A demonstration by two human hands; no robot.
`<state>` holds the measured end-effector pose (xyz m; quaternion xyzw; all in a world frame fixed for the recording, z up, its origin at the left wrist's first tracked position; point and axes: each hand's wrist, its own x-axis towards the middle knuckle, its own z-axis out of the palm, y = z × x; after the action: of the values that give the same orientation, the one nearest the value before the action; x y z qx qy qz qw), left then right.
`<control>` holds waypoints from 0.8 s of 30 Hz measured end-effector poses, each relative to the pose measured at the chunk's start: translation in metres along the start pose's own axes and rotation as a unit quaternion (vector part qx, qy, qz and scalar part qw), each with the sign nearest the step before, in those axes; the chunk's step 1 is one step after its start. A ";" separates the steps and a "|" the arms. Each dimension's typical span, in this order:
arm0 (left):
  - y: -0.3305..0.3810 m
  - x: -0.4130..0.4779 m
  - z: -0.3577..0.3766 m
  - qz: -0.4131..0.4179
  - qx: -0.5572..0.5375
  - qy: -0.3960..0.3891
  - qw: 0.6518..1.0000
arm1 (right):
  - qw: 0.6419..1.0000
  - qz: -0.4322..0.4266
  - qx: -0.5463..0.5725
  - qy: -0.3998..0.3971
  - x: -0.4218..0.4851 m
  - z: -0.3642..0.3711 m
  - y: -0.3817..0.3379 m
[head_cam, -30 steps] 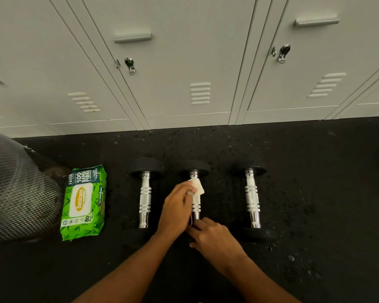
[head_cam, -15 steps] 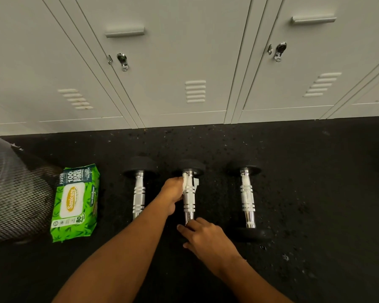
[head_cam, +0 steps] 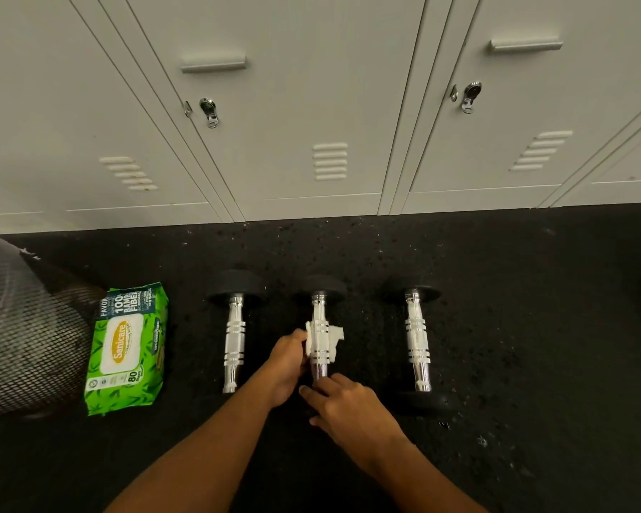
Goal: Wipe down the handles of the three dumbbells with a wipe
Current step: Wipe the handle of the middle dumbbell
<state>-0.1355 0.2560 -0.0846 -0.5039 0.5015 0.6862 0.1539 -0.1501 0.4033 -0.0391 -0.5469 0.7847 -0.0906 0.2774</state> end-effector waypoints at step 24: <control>0.003 -0.009 -0.001 0.001 0.061 -0.005 0.998 | 1.000 0.022 0.017 -0.003 0.004 -0.008 -0.001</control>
<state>-0.1334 0.2565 -0.0750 -0.4897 0.5423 0.6570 0.1856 -0.1544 0.3977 -0.0338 -0.5253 0.7938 -0.0963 0.2908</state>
